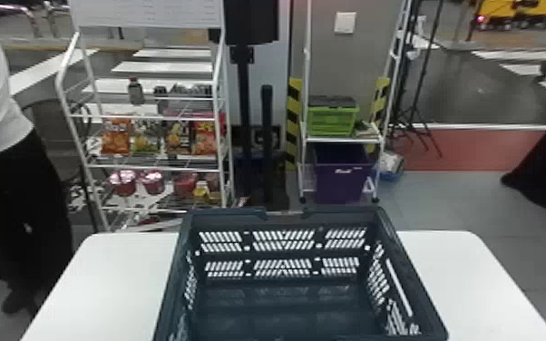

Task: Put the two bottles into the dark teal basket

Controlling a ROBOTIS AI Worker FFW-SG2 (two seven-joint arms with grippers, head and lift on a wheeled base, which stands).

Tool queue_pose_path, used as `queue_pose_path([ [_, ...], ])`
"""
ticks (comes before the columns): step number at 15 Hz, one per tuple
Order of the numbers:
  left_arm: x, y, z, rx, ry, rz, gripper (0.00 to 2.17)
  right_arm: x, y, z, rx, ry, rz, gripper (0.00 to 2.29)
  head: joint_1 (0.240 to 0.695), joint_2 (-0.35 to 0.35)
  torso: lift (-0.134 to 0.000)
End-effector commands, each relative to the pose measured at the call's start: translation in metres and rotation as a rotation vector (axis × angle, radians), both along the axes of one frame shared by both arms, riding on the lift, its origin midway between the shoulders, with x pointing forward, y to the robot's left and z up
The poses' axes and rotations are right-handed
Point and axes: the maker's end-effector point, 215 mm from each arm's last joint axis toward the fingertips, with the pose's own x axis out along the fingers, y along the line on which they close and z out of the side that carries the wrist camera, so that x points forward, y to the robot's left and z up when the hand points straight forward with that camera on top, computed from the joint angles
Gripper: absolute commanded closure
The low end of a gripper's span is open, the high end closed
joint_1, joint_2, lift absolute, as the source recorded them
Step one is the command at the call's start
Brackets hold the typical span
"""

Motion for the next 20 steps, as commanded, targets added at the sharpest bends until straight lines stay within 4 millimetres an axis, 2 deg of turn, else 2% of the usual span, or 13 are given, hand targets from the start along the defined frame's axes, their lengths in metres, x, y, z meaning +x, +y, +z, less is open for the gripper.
queue_pose_path([
  [1, -0.001, 0.0, -0.001, -0.003, 0.001, 0.001, 2.15, 0.001, 0.0, 0.0, 0.001, 0.001, -0.001, 2.13, 0.499, 0.0, 0.0],
  [11, 0.0, -0.003, -0.002, -0.01, 0.001, 0.001, 2.15, 0.002, -0.002, 0.007, 0.002, -0.011, -0.005, 2.13, 0.499, 0.0, 0.0],
  [16, -0.002, -0.004, -0.004, -0.013, 0.002, 0.0, 2.15, 0.022, 0.002, 0.047, 0.0, -0.061, 0.004, 2.13, 0.499, 0.0, 0.0],
  [20, -0.007, -0.008, -0.004, -0.022, 0.0, -0.008, 2.15, 0.05, 0.004, 0.077, -0.007, -0.062, 0.009, 2.13, 0.499, 0.0, 0.0],
])
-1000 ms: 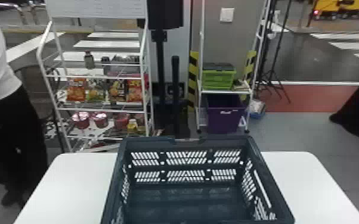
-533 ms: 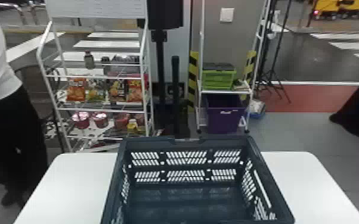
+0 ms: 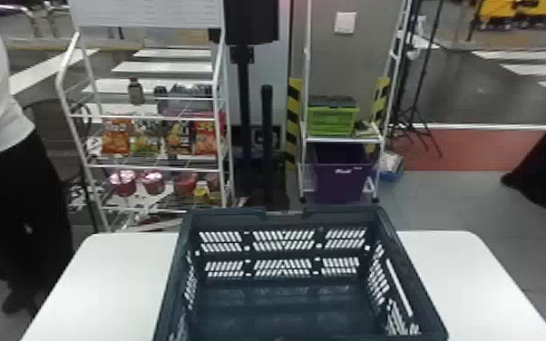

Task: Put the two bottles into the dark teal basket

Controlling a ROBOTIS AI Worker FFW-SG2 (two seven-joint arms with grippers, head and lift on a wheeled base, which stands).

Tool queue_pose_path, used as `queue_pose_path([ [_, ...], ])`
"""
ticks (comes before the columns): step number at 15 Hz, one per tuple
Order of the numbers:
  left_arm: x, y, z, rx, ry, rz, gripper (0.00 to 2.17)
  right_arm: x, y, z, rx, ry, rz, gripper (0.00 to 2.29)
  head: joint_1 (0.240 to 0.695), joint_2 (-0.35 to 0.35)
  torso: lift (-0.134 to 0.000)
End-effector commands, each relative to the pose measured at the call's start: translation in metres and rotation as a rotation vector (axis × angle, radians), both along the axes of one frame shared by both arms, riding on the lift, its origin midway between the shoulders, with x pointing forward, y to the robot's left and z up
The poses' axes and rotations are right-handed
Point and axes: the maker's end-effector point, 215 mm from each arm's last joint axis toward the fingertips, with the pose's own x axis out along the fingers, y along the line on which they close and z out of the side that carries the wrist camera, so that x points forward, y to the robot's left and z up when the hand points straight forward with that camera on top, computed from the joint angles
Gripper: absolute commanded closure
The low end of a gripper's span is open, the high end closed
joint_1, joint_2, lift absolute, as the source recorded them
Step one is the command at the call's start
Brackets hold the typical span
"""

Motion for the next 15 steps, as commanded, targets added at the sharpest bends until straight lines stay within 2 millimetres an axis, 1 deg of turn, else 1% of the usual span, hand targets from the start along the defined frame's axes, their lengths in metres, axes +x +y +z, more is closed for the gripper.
queue_pose_path([
  [1, -0.002, 0.0, 0.002, -0.003, -0.005, 0.002, 2.15, 0.014, 0.001, 0.015, -0.006, 0.003, 0.002, 2.13, 0.499, 0.0, 0.0],
  [3, -0.004, 0.001, 0.003, -0.007, -0.01, 0.005, 2.15, 0.027, 0.003, 0.032, -0.02, -0.005, 0.004, 2.13, 0.499, 0.0, 0.0],
  [4, -0.005, 0.0, 0.003, -0.008, -0.008, 0.004, 2.15, 0.031, 0.004, 0.04, -0.039, -0.02, 0.006, 2.12, 0.499, 0.0, 0.0],
  [5, -0.005, 0.0, 0.003, -0.007, -0.009, 0.003, 2.15, 0.037, 0.006, 0.043, -0.043, -0.015, 0.006, 2.12, 0.499, 0.0, 0.0],
  [7, -0.007, -0.003, 0.004, -0.011, -0.01, 0.003, 2.15, 0.048, 0.005, 0.056, -0.05, -0.053, -0.006, 2.12, 0.499, 0.0, 0.0],
  [8, -0.008, -0.002, 0.004, -0.008, -0.009, 0.006, 2.15, 0.054, 0.011, 0.061, -0.046, -0.069, 0.0, 2.12, 0.499, 0.0, 0.0],
  [12, -0.012, -0.005, 0.002, 0.005, -0.001, -0.005, 2.15, 0.082, 0.018, 0.063, -0.06, -0.078, 0.0, 2.12, 0.499, 0.0, 0.0],
  [14, -0.014, -0.01, -0.001, 0.005, 0.013, -0.016, 2.15, 0.1, 0.025, 0.049, -0.074, -0.033, 0.007, 2.12, 0.499, 0.0, 0.0],
  [15, -0.012, -0.009, -0.002, 0.015, 0.02, -0.011, 2.15, 0.121, 0.024, 0.042, -0.075, 0.035, 0.002, 2.12, 0.499, 0.0, 0.0],
])
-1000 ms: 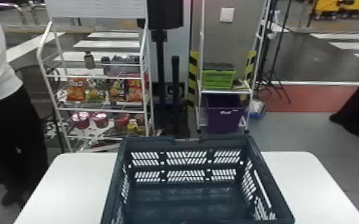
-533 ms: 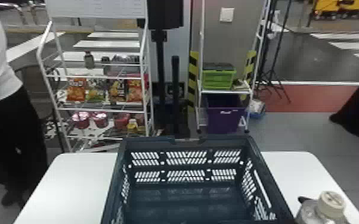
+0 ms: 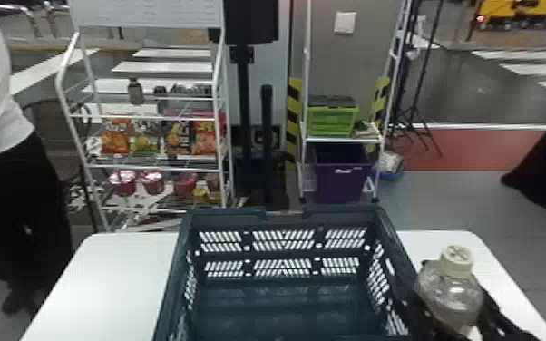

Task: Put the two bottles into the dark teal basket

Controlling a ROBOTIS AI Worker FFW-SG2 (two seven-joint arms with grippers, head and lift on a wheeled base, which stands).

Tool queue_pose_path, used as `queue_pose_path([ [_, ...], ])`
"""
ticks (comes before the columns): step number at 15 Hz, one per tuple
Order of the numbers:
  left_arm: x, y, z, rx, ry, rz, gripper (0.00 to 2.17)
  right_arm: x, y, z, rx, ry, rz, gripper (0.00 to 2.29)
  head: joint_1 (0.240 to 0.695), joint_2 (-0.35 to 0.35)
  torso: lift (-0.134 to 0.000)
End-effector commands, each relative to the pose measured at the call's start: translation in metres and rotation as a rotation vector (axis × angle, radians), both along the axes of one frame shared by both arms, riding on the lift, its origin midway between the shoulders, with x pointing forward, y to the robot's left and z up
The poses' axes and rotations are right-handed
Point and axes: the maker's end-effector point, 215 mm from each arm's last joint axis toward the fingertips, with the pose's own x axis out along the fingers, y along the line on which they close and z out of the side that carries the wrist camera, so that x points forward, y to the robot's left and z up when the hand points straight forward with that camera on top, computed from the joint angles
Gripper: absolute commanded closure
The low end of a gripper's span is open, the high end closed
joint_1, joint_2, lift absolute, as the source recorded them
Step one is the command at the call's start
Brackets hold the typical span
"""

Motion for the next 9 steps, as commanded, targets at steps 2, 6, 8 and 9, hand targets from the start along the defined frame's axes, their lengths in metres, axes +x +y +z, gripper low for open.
queue_pose_path([
  [2, 0.003, -0.001, -0.004, 0.018, 0.023, 0.002, 2.15, 0.04, 0.003, -0.016, -0.018, 0.112, -0.018, 2.12, 0.499, 0.0, 0.0],
  [6, 0.003, 0.001, -0.008, 0.027, 0.037, 0.003, 2.15, 0.089, 0.009, -0.023, -0.066, 0.187, -0.039, 2.12, 0.499, 0.0, 0.0],
  [8, 0.009, 0.001, -0.015, 0.047, 0.063, 0.001, 2.15, 0.114, 0.012, -0.042, -0.084, 0.23, -0.039, 2.12, 0.499, 0.0, 0.0],
  [9, 0.011, 0.002, -0.017, 0.051, 0.071, 0.0, 2.15, 0.121, 0.017, -0.065, -0.095, 0.314, -0.04, 2.12, 0.499, 0.0, 0.0],
])
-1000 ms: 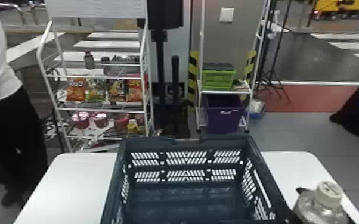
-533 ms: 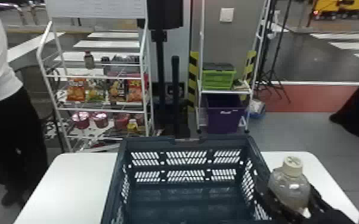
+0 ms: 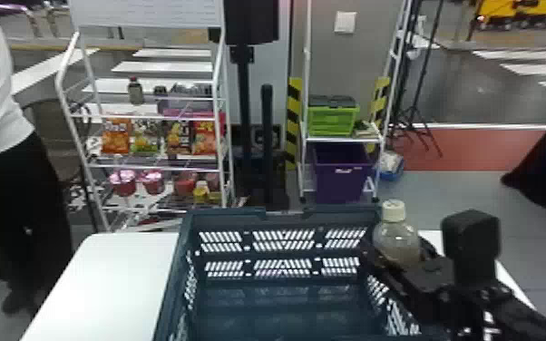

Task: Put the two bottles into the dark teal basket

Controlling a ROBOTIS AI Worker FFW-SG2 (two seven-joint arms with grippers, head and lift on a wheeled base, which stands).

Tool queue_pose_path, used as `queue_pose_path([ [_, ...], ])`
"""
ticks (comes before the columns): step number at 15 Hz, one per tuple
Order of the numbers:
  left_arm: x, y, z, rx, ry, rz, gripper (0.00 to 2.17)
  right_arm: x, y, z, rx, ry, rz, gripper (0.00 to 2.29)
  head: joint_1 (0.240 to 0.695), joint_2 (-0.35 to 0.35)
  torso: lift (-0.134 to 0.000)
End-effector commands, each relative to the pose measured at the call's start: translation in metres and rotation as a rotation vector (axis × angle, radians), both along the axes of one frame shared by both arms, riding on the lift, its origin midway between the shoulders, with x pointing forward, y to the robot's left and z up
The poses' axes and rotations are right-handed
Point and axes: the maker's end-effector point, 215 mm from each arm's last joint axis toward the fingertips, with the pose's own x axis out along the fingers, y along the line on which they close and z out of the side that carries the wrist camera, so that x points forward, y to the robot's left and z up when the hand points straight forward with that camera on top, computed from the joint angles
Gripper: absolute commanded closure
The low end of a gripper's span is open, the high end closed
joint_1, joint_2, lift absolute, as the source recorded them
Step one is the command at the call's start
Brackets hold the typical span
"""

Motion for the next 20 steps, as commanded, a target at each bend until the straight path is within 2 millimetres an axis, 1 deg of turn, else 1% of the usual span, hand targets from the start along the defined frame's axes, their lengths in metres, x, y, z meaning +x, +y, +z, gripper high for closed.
queue_pose_path([
  [1, 0.004, 0.0, -0.002, 0.01, 0.011, -0.003, 2.15, 0.018, 0.014, -0.043, -0.022, 0.128, 0.009, 2.12, 0.499, 0.0, 0.0],
  [2, 0.008, 0.0, 0.0, 0.011, 0.01, -0.001, 2.15, 0.026, 0.022, -0.051, -0.026, 0.147, 0.022, 2.12, 0.499, 0.0, 0.0],
  [4, 0.011, 0.001, -0.003, 0.012, 0.019, -0.001, 2.15, 0.033, 0.037, -0.064, -0.038, 0.176, 0.049, 2.12, 0.499, 0.0, 0.0],
  [5, 0.013, 0.002, -0.004, 0.01, 0.02, 0.001, 2.15, 0.036, 0.043, -0.075, -0.043, 0.206, 0.058, 2.12, 0.499, 0.0, 0.0],
  [7, 0.016, 0.003, -0.005, 0.011, 0.024, 0.002, 2.15, 0.036, 0.052, -0.099, -0.062, 0.284, 0.066, 2.12, 0.499, 0.0, 0.0],
  [8, 0.018, 0.003, -0.009, 0.017, 0.034, 0.001, 2.15, 0.034, 0.053, -0.107, -0.075, 0.314, 0.052, 2.12, 0.499, 0.0, 0.0],
  [9, 0.02, 0.004, -0.008, 0.012, 0.034, 0.003, 2.15, 0.034, 0.057, -0.111, -0.084, 0.332, 0.055, 2.12, 0.499, 0.0, 0.0],
  [10, 0.021, 0.005, -0.009, 0.014, 0.037, 0.003, 2.15, 0.035, 0.055, -0.113, -0.092, 0.348, 0.04, 2.11, 0.499, 0.0, 0.0],
  [11, 0.022, 0.006, -0.01, 0.016, 0.037, 0.004, 2.15, 0.036, 0.057, -0.116, -0.096, 0.359, 0.044, 1.98, 0.499, 0.0, 0.0],
  [13, 0.025, 0.006, -0.012, 0.016, 0.042, 0.006, 2.15, 0.037, 0.06, -0.12, -0.084, 0.379, 0.052, 1.93, 0.499, 0.0, 0.0],
  [14, 0.025, 0.006, -0.011, 0.013, 0.042, 0.005, 2.15, 0.036, 0.065, -0.119, -0.069, 0.389, 0.061, 1.61, 0.499, 0.0, 0.0],
  [15, 0.025, 0.006, -0.011, 0.015, 0.041, 0.006, 2.15, 0.033, 0.068, -0.121, -0.055, 0.406, 0.067, 1.04, 0.499, 0.0, 0.0],
  [16, 0.025, 0.006, -0.012, 0.015, 0.043, 0.006, 2.15, 0.029, 0.066, -0.125, -0.058, 0.426, 0.06, 0.53, 0.499, 0.0, 0.0],
  [17, 0.025, 0.006, -0.013, 0.016, 0.044, 0.006, 2.15, 0.027, 0.066, -0.127, -0.055, 0.437, 0.061, 0.09, 0.499, 0.0, 0.0],
  [18, 0.024, 0.007, -0.014, 0.016, 0.046, 0.007, 2.15, 0.027, 0.067, -0.126, -0.053, 0.434, 0.062, 0.0, 0.499, 0.0, 0.0],
  [20, 0.025, 0.007, -0.013, 0.015, 0.045, 0.007, 2.15, 0.026, 0.068, -0.125, -0.05, 0.432, 0.064, 0.0, 0.499, 0.0, 0.0],
])
